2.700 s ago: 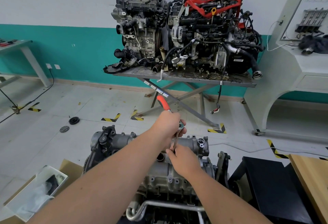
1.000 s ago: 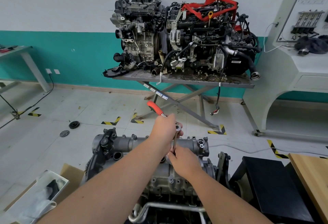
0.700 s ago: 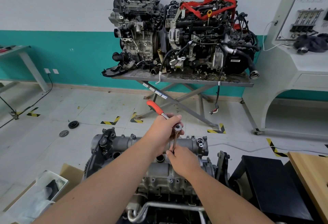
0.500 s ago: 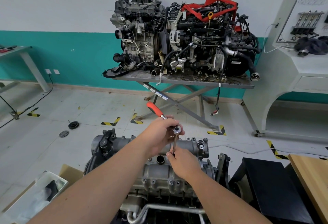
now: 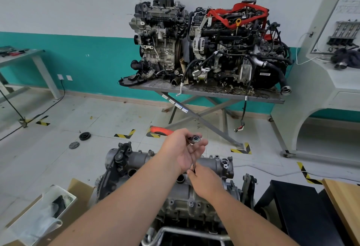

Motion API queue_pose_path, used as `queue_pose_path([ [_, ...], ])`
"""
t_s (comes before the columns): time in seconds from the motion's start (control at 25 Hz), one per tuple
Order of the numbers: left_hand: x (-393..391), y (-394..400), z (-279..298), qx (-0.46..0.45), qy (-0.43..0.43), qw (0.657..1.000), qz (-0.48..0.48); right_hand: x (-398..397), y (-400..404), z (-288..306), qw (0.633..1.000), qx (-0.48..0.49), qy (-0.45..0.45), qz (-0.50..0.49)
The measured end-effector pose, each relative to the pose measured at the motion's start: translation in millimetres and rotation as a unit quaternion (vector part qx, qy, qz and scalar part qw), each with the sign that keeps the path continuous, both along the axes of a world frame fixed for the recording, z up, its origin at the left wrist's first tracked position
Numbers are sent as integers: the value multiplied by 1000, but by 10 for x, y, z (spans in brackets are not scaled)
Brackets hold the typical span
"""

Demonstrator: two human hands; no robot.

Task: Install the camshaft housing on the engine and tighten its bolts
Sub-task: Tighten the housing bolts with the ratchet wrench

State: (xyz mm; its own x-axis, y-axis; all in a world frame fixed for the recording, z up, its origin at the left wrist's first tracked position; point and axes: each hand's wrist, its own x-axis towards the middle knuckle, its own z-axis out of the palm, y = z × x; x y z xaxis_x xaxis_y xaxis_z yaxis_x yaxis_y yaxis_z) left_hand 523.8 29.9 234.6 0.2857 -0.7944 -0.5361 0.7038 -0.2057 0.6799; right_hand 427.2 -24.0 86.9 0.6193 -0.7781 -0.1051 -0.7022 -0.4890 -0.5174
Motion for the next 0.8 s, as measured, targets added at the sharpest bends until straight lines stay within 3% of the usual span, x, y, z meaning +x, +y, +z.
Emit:
queue_pose_path([
  [0.32,-52,18,9,-31,41,999,-6,-15,0,-6,1000,14,-12,-5],
  [0.44,-92,-8,-11,10,-52,998,-21,-8,15,-3,1000,8,1,-11],
  [0.56,-87,-19,42,43,-229,968,-89,-8,24,14,1000,5,8,-11],
  [0.64,-66,-27,113,54,-374,911,-168,-14,30,33,1000,16,5,-13],
  [0.72,-77,-70,163,53,-522,814,-248,-17,36,44,1000,19,3,-14],
  [0.76,-96,-96,168,51,-606,741,-284,-15,53,53,1000,16,10,-16],
  [0.8,-116,-119,147,45,-701,641,-309,-19,64,62,1000,21,13,-16],
])
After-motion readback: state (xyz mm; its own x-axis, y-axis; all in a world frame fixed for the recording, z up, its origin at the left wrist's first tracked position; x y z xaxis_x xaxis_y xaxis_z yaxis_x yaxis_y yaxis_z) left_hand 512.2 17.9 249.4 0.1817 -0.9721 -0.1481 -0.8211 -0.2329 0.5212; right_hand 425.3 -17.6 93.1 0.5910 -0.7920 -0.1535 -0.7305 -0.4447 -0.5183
